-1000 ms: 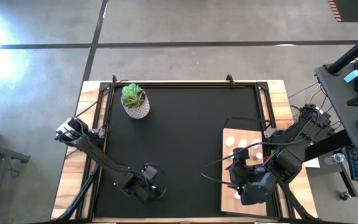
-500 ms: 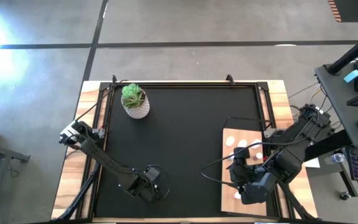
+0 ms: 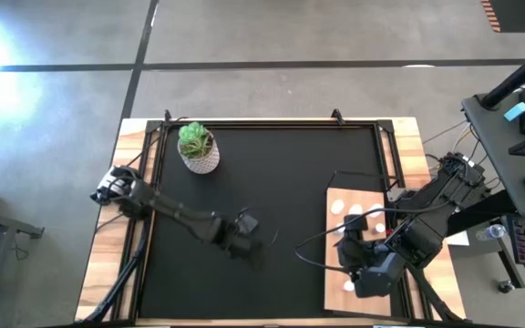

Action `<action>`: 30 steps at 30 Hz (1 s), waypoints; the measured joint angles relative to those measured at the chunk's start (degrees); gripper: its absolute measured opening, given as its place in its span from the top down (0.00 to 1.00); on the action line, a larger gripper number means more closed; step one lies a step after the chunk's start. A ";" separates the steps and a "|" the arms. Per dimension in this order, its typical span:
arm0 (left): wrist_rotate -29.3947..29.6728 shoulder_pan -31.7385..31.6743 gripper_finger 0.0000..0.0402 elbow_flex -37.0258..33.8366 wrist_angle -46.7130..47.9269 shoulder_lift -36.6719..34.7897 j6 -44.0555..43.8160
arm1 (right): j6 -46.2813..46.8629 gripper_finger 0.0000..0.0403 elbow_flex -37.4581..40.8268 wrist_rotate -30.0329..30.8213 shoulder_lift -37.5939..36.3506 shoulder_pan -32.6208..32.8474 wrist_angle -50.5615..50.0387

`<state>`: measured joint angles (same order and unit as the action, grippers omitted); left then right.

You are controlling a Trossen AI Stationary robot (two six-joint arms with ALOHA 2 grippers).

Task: Pick and place medicine bottles onto shelf by color
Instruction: Put the orange pill bottle on the shelf aligned with the other pill capsule bottles

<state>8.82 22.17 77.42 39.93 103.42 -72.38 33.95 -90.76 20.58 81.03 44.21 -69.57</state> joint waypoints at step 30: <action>-4.12 -14.79 0.53 15.34 11.23 12.26 14.31 | 2.51 0.34 0.02 0.00 -0.74 0.00 -5.73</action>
<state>4.70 7.38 92.77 51.16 115.68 -58.07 36.47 -90.74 20.58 80.29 44.21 -75.30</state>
